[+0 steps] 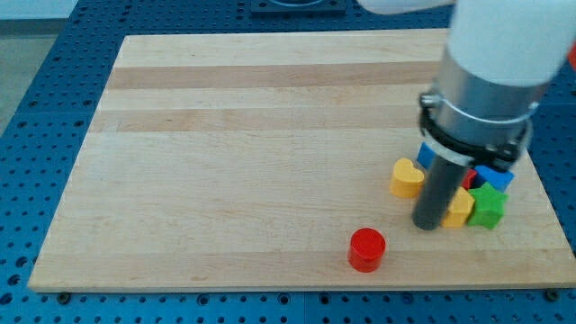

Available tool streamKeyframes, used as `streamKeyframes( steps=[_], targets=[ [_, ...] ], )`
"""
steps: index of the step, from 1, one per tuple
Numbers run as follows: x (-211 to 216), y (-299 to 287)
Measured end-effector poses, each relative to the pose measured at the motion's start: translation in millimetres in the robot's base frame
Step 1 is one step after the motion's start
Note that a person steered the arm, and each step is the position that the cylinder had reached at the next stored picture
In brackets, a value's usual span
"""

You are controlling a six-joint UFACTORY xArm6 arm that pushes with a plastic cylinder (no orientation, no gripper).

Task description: Push the red circle to the top

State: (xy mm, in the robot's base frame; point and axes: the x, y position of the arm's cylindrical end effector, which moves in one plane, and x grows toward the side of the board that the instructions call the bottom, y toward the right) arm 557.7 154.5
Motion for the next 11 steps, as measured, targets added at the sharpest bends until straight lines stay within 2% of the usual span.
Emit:
streamKeyframes(
  steps=[2,3,4,5,6,7,9,10,11],
  targets=[
    [57,17],
    [61,-6],
    [61,-92],
    [29,-183],
    [-12,-224],
    [2,-219],
    [61,-177],
    [53,-147],
    [12,-143]
  ],
)
